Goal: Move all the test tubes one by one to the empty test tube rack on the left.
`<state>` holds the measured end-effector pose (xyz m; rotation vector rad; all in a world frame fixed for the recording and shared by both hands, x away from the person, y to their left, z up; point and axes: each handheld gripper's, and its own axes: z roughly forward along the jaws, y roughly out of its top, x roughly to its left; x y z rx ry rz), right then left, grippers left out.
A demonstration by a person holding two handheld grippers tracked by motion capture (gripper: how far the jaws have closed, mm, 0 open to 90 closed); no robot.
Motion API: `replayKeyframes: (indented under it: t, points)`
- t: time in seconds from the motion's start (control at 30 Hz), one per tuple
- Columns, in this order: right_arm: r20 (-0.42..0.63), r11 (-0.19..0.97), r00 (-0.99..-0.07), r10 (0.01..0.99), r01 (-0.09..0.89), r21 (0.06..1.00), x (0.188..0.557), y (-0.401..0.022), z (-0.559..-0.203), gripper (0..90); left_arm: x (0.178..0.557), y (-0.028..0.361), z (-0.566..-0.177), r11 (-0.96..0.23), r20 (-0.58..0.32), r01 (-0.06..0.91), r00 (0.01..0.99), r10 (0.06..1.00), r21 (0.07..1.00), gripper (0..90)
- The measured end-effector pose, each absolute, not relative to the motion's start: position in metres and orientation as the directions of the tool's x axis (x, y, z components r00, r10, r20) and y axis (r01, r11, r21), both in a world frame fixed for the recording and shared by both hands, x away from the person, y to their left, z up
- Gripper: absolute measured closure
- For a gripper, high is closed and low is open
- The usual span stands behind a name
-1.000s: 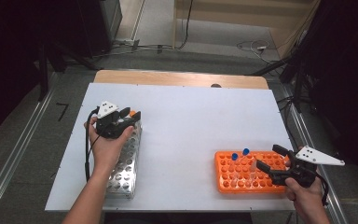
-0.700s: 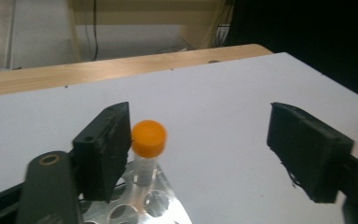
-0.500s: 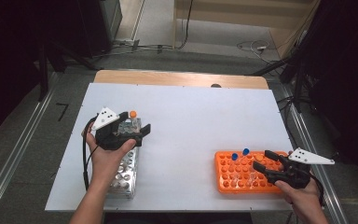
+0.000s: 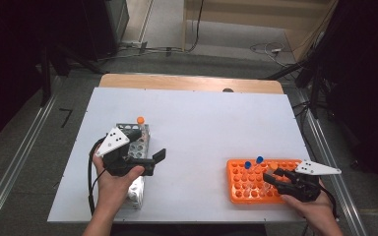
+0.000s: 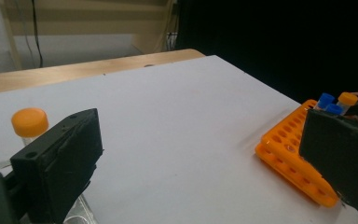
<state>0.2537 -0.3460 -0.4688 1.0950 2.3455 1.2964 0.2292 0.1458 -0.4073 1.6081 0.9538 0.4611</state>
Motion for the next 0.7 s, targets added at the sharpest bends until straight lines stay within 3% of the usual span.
replayKeyframes:
  t: [0.37,0.7]
  points:
    - [0.088,0.371,-0.709,0.699,0.465,0.804,0.253,-0.341,-0.475,70.9,0.227,0.139,-0.413,-0.037,-0.194,0.346,0.609,0.769,0.938,0.0]
    - [0.105,0.336,-0.703,0.703,0.458,0.823,0.254,-0.345,-0.461,71.9,0.227,0.135,-0.415,-0.042,-0.198,0.354,0.614,0.764,0.934,0.0]
